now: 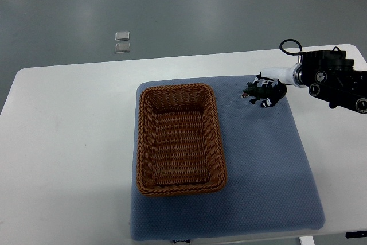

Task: Place crocodile in brown basket with right hand
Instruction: 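Lift the crocodile with the right hand off the mat, then carry the crocodile over the wicker basket and lower it inside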

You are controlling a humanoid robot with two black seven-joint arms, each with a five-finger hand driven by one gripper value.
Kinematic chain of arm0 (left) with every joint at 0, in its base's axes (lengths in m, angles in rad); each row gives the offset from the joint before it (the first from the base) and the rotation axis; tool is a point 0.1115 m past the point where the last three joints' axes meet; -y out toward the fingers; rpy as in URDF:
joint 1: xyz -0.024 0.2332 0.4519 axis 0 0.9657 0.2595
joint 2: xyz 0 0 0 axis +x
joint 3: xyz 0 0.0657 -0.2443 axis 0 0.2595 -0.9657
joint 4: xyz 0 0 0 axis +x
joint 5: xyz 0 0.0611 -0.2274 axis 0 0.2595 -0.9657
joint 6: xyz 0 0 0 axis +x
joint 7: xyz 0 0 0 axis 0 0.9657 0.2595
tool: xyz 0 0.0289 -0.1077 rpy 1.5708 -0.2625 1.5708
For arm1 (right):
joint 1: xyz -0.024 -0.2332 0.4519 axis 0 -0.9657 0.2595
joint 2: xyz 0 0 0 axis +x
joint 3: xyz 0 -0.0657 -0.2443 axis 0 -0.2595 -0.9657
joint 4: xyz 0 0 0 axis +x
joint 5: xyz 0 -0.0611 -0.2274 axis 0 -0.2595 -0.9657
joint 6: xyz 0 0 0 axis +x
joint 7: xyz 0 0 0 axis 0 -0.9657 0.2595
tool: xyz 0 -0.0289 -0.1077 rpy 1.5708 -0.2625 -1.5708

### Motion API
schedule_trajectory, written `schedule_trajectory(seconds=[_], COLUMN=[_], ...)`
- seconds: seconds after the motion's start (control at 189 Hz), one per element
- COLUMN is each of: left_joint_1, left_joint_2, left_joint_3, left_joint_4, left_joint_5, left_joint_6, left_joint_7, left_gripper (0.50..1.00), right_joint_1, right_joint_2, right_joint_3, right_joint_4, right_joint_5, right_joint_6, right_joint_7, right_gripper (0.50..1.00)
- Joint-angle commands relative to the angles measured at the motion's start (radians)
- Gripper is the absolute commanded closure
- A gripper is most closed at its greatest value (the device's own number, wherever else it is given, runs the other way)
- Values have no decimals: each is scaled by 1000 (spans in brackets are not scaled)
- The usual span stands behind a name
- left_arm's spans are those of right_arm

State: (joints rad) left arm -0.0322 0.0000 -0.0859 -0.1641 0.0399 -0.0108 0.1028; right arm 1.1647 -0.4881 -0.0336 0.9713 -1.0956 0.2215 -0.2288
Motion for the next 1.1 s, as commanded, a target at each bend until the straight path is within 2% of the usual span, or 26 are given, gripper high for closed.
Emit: schedule_trajectory(seconds=[0.0, 0.382, 0.604, 0.854, 1.092], left_joint_1=[0, -2, -6, -8, -9], left_joint_2=[0, 0, 0, 0, 0], left_joint_3=[2, 2, 2, 2, -2], left_joint_4=[-2, 0, 0, 0, 0], left_joint_5=[0, 3, 3, 3, 1], left_joint_6=[0, -3, -3, -5, -5], left_joint_7=[0, 0, 0, 0, 0], left_gripper=[500, 500, 500, 500, 500], right_joint_1=[35, 174, 265, 366, 368], right_joint_2=[-29, -145, -132, 2, 184], right_joint_3=[1, 1, 1, -3, -42], right_joint_4=[7, 125, 178, 185, 158], right_joint_5=[3, 11, 34, 126, 126], right_joint_6=[24, 78, 102, 113, 102], right_joint_7=[2, 2, 2, 0, 0], right_gripper=[1000, 1000, 1000, 1000, 1000])
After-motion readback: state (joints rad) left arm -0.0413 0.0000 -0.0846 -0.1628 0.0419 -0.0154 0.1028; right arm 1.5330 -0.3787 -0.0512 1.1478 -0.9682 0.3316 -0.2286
